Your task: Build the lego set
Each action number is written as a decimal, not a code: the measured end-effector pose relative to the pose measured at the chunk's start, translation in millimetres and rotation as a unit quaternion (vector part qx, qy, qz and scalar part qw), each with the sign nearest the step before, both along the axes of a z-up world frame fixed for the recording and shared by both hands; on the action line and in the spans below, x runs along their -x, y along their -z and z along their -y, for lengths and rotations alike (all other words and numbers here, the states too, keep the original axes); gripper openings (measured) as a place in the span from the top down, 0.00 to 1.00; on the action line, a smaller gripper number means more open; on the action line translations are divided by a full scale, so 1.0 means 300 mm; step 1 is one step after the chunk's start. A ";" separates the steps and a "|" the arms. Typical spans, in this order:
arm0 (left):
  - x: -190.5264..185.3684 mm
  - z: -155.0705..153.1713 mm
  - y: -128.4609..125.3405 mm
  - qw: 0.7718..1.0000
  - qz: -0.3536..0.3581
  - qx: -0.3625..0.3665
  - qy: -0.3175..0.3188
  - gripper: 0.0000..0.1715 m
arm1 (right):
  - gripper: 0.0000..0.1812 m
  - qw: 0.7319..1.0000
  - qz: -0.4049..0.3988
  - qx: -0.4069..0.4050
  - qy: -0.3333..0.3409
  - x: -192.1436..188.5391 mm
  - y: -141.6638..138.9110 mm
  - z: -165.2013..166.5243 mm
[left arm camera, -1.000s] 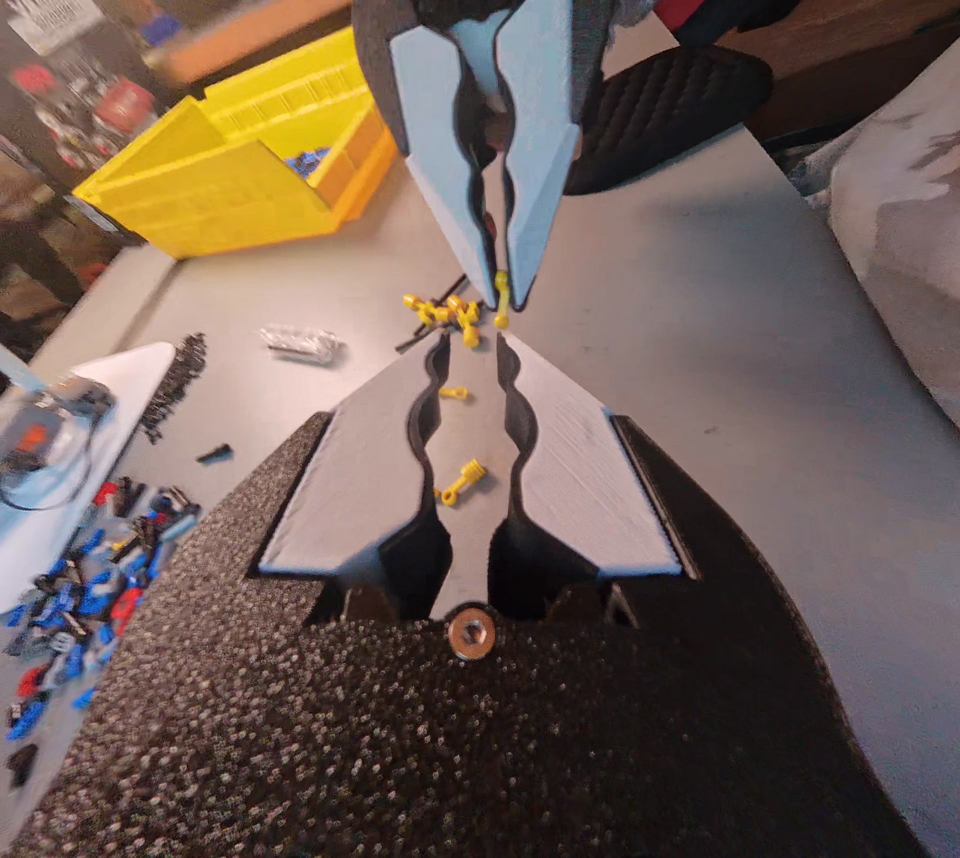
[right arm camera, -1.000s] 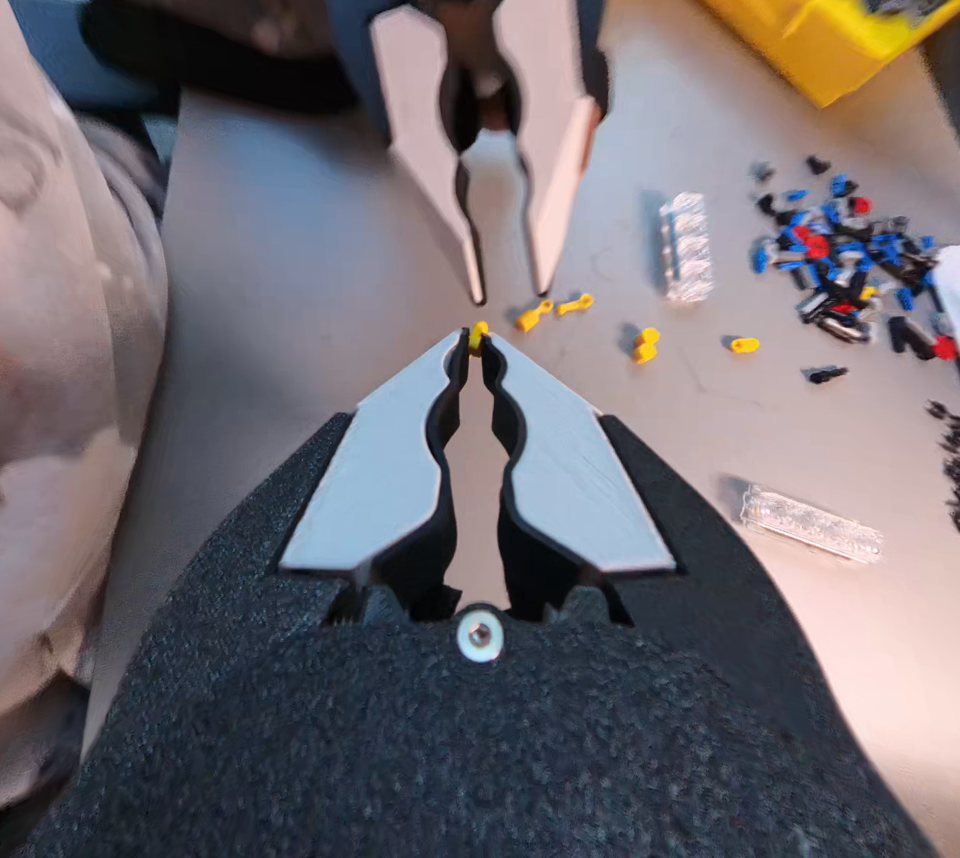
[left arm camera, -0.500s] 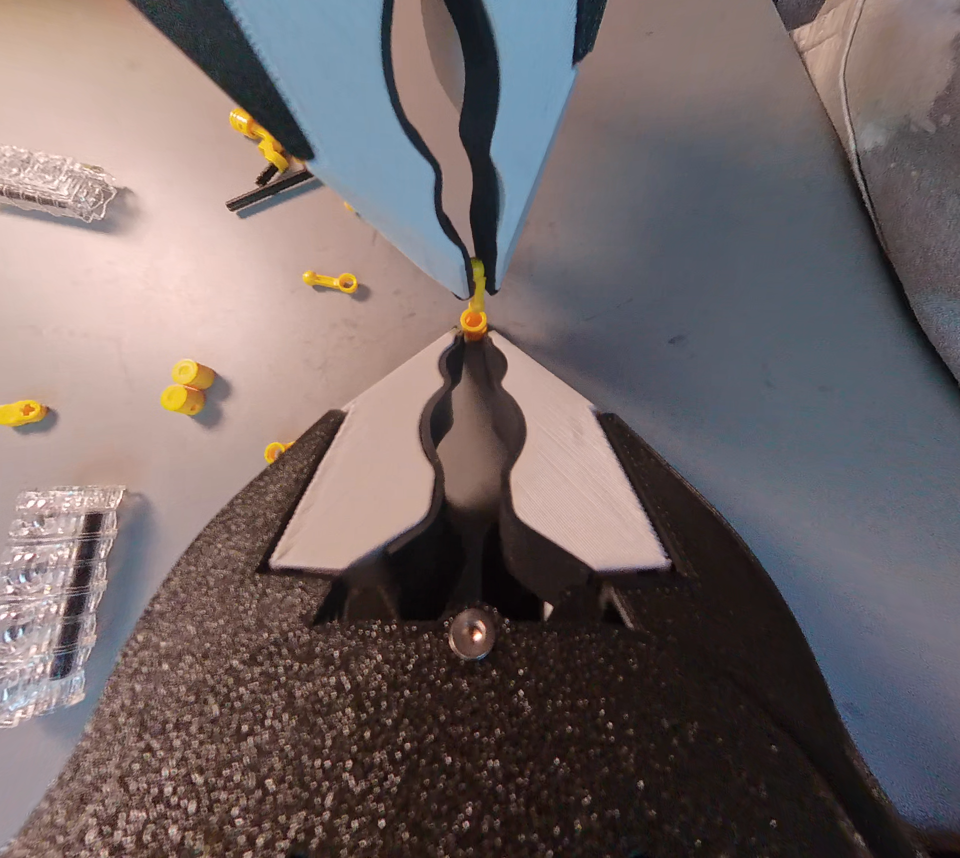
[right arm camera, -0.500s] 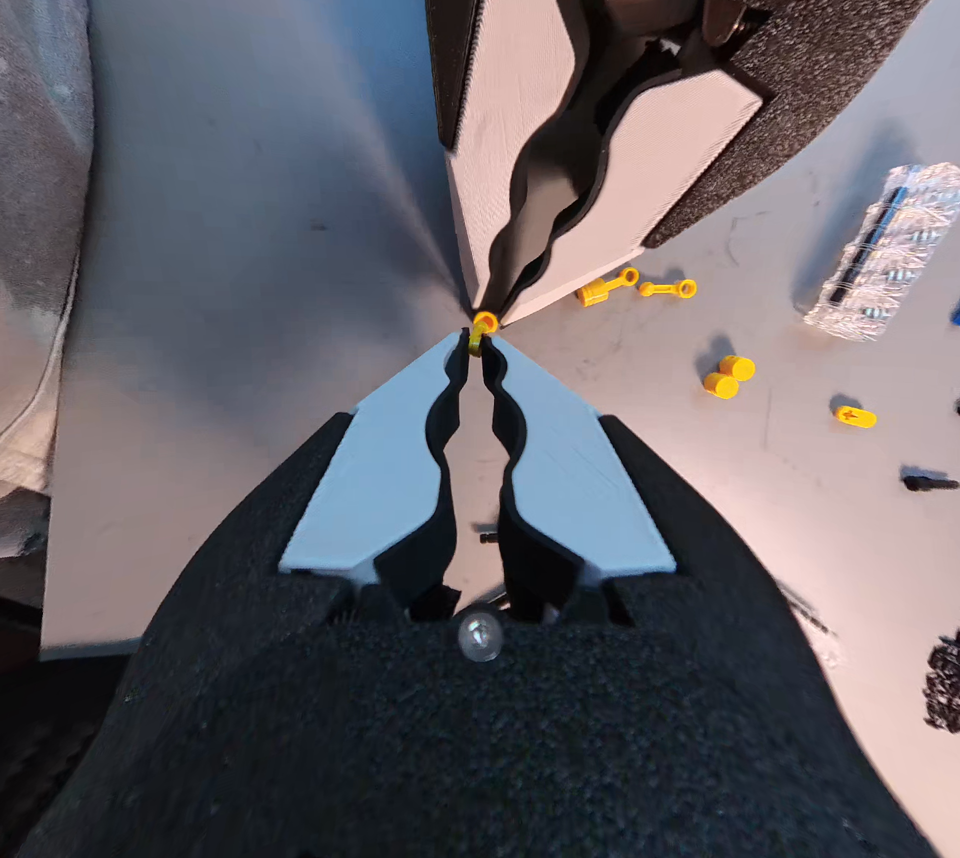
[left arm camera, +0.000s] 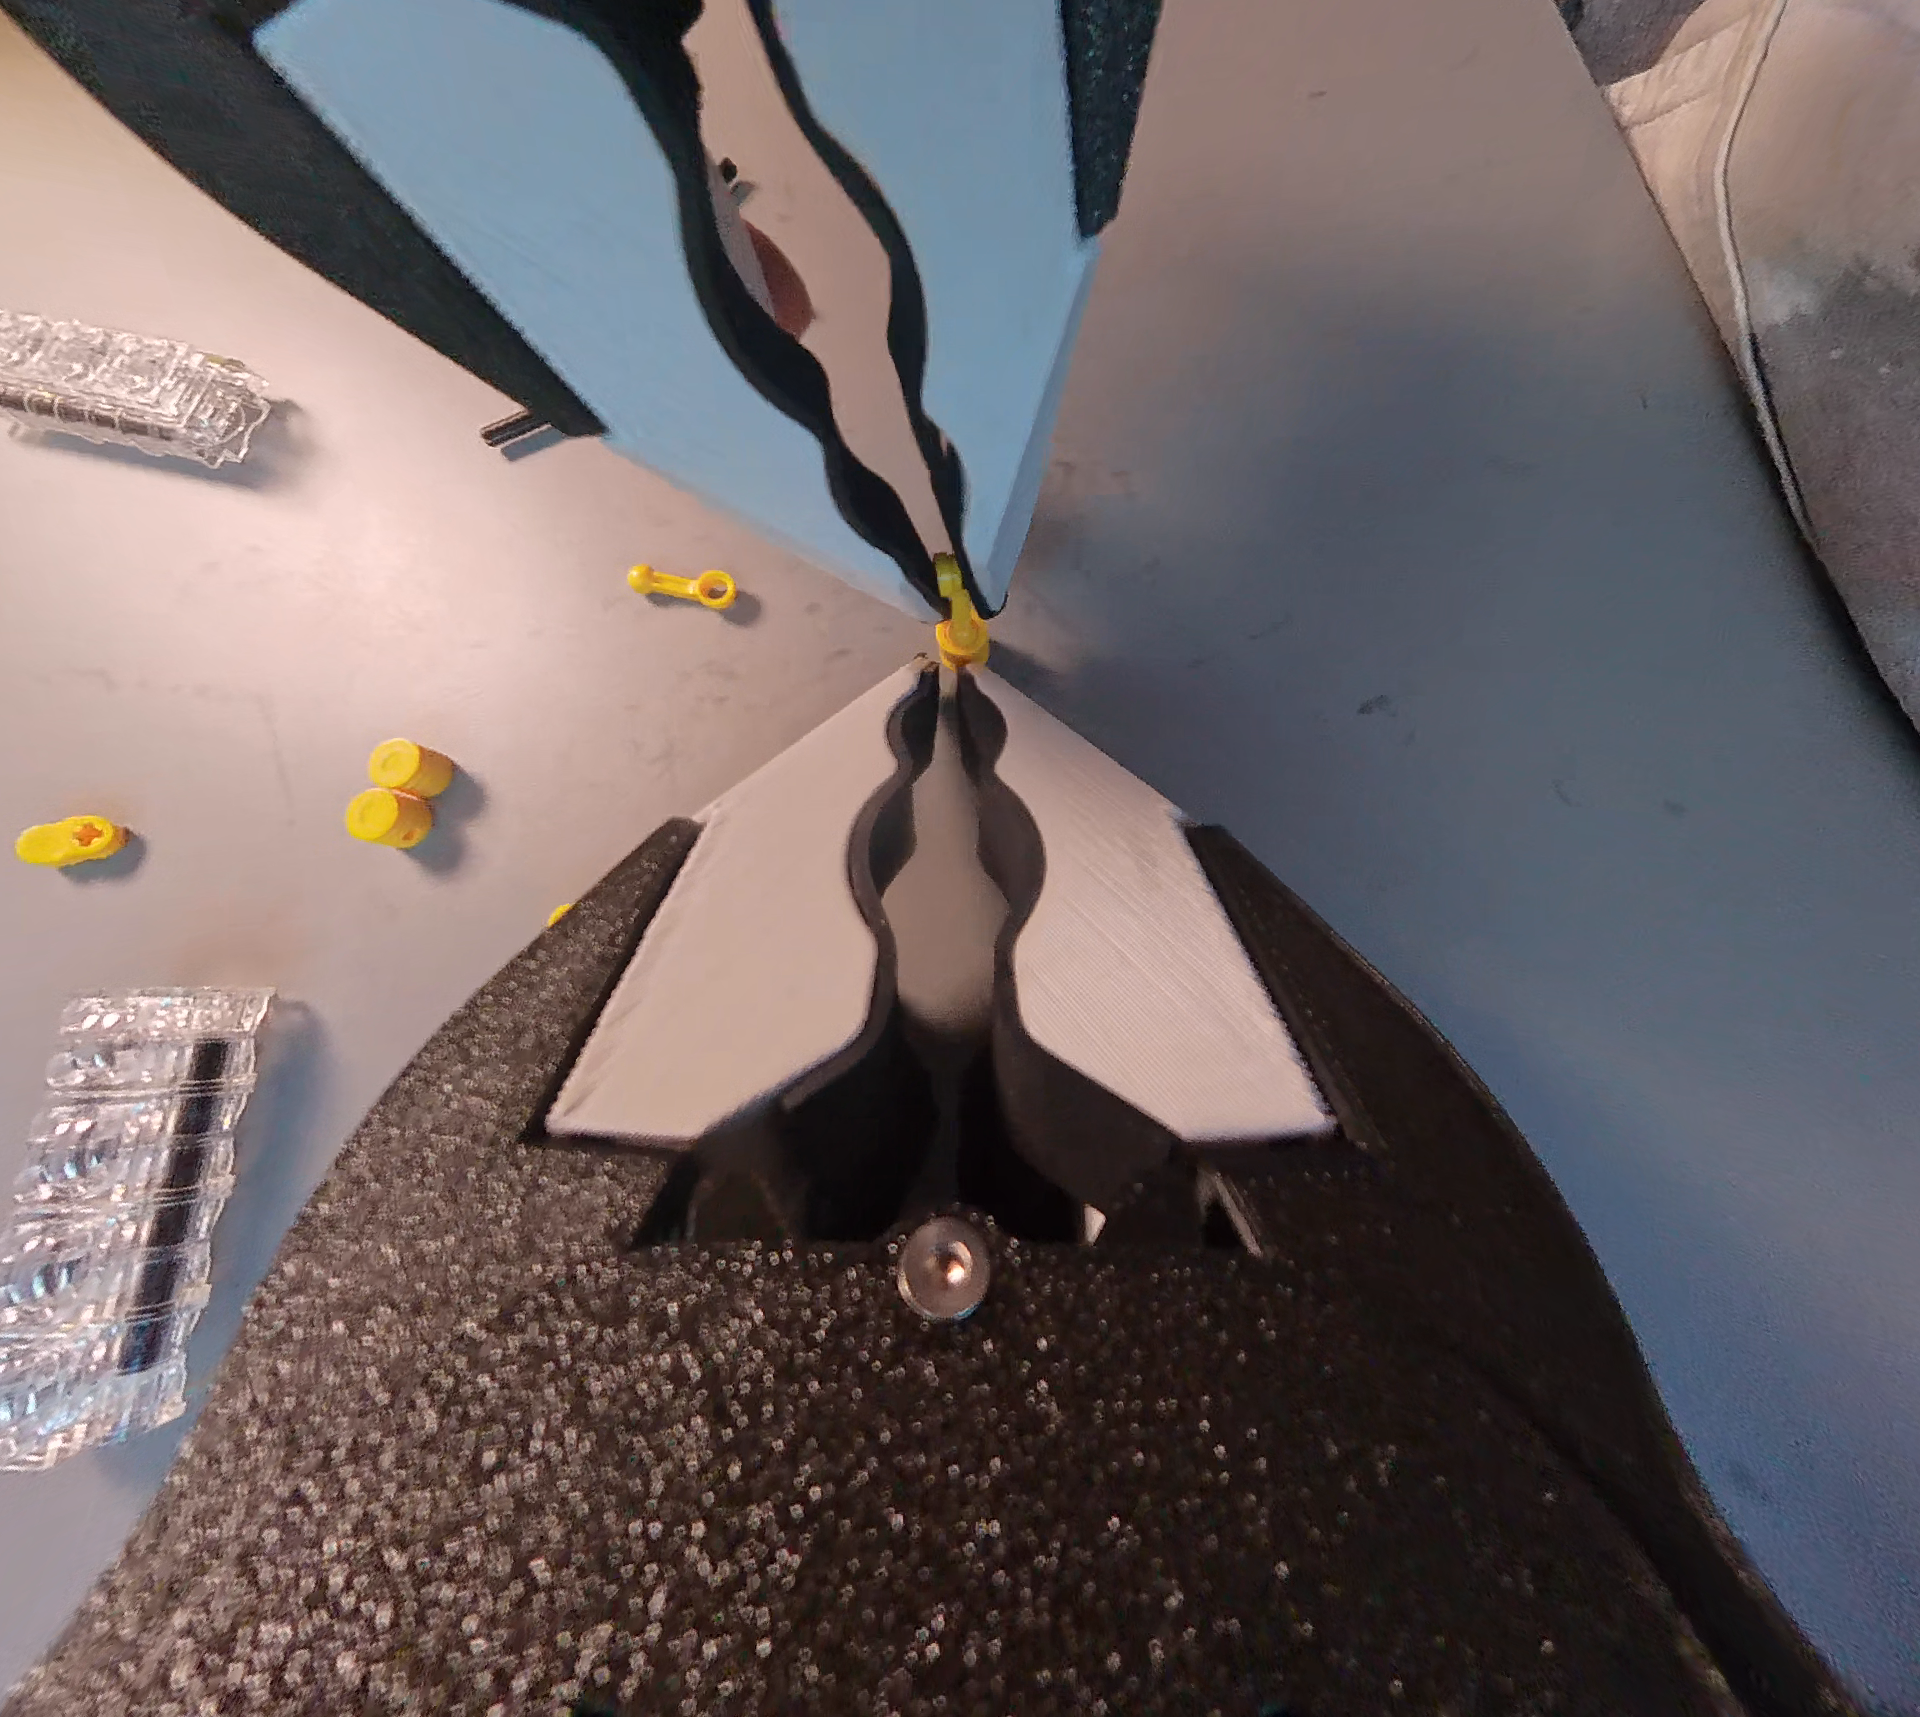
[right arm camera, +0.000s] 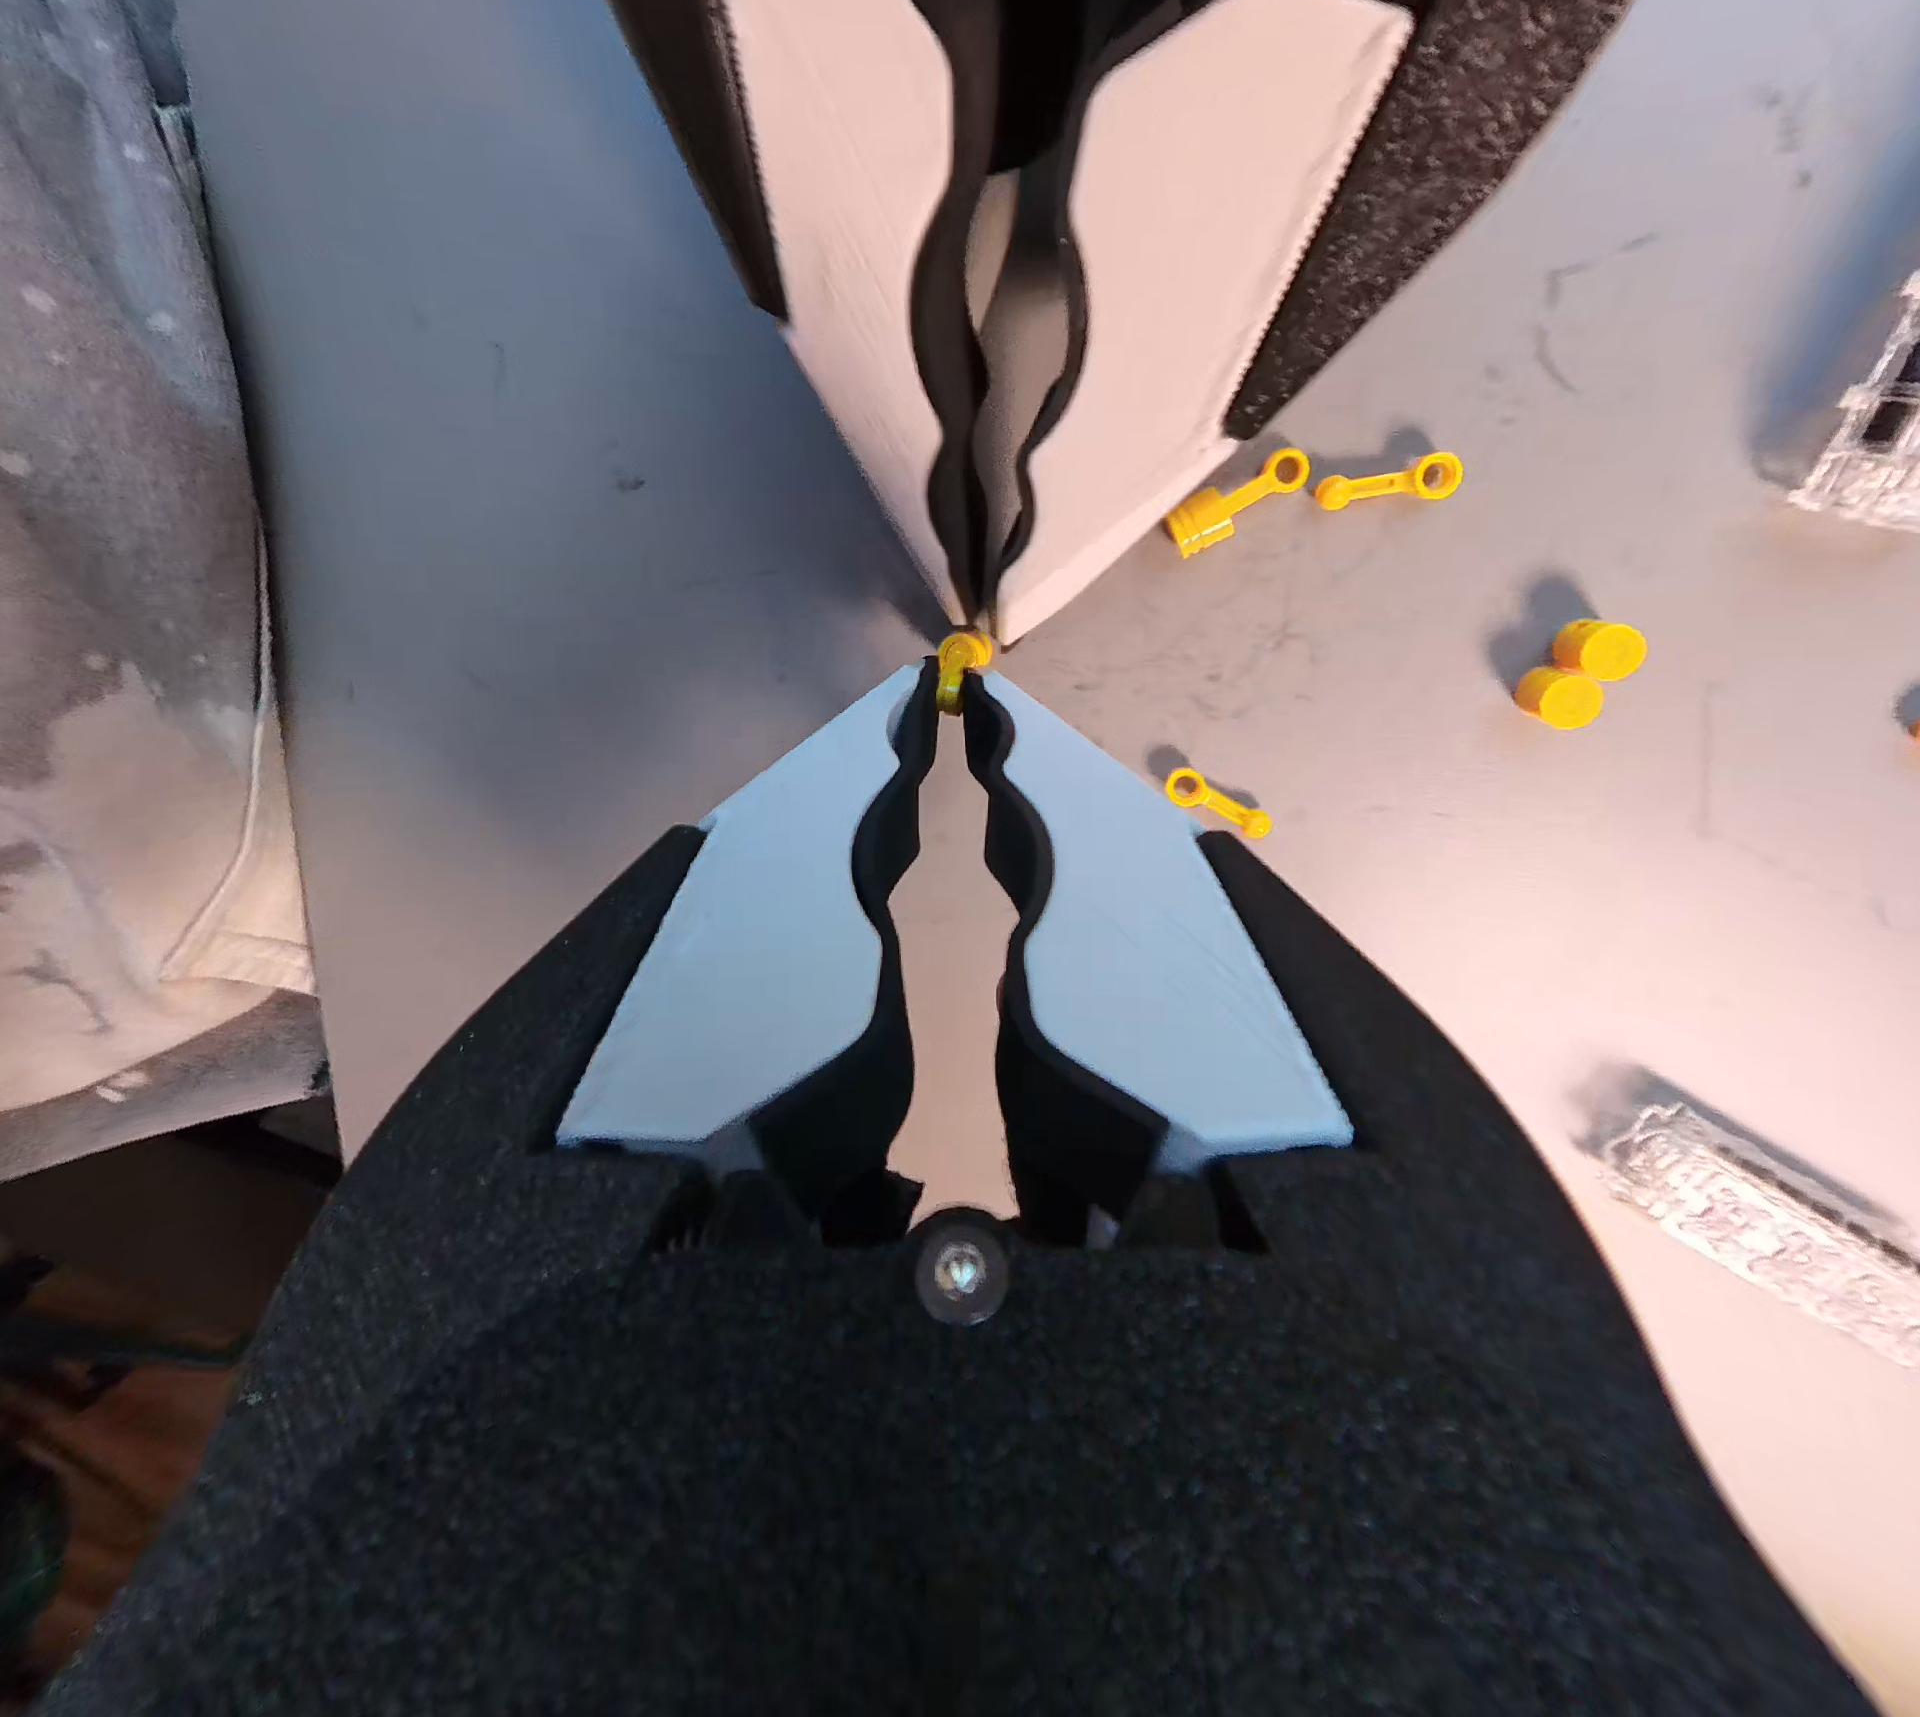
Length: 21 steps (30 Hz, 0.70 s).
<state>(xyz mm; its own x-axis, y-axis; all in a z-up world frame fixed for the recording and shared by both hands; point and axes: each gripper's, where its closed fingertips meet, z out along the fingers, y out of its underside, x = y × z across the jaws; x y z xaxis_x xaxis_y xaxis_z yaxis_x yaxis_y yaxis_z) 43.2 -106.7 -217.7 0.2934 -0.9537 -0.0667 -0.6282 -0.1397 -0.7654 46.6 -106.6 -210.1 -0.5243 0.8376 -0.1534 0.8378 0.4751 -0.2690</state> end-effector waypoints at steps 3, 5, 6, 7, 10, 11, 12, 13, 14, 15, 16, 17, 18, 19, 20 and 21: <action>0.004 0.018 0.001 1.000 0.001 0.013 0.006 0.96 | 0.98 1.000 0.004 0.005 0.020 0.006 0.000 0.001; 0.002 0.015 0.004 1.000 -0.003 0.008 0.002 0.96 | 0.98 0.999 0.013 0.016 0.036 0.011 -0.001 0.005; 0.001 0.012 0.007 1.000 -0.005 0.007 -0.001 0.96 | 0.98 0.999 0.018 0.021 0.044 0.013 0.000 0.005; -0.001 0.008 0.007 1.000 -0.006 0.007 -0.004 0.96 | 0.98 0.998 0.022 0.027 0.054 0.016 -0.001 0.006; -0.007 0.004 0.008 1.000 -0.007 0.000 -0.008 0.97 | 0.98 0.996 0.033 0.035 0.076 0.023 0.002 0.010; -0.009 0.004 0.009 1.000 -0.009 -0.003 -0.009 0.97 | 0.98 0.996 0.040 0.033 0.078 0.022 0.003 0.010; -0.009 0.004 0.009 1.000 -0.009 -0.003 -0.010 0.97 | 0.98 0.996 0.044 0.029 0.078 0.020 0.003 0.009; -0.010 0.004 0.009 1.000 -0.009 -0.001 -0.011 0.97 | 0.98 0.996 0.046 0.026 0.077 0.020 0.003 0.008; -0.010 0.004 0.009 1.000 -0.009 -0.001 -0.012 0.97 | 0.98 0.996 0.045 0.025 0.078 0.019 0.003 0.008; -0.011 0.005 0.009 1.000 -0.009 -0.003 -0.011 0.98 | 0.98 0.996 0.042 0.024 0.080 0.019 0.004 0.008; -0.011 0.005 0.009 1.000 -0.010 -0.005 -0.012 0.98 | 0.98 0.996 0.036 0.023 0.082 0.018 0.004 0.008; -0.012 0.004 0.009 1.000 -0.010 -0.007 -0.013 0.98 | 0.98 0.996 0.028 0.022 0.085 0.017 0.004 0.007; -0.013 0.005 0.009 1.000 -0.011 -0.009 -0.013 0.98 | 0.98 0.995 0.018 0.024 0.091 0.015 0.003 0.008; -0.014 0.006 0.009 1.000 -0.011 -0.010 -0.013 0.99 | 0.98 0.995 0.006 0.028 0.098 0.012 0.003 0.007; -0.015 0.007 0.009 1.000 -0.011 -0.011 -0.013 0.99 | 0.98 0.994 -0.008 0.032 0.106 0.011 0.003 0.007; -0.016 0.006 0.009 1.000 -0.011 -0.011 -0.014 0.99 | 0.98 0.993 -0.024 0.033 0.113 0.010 0.002 0.006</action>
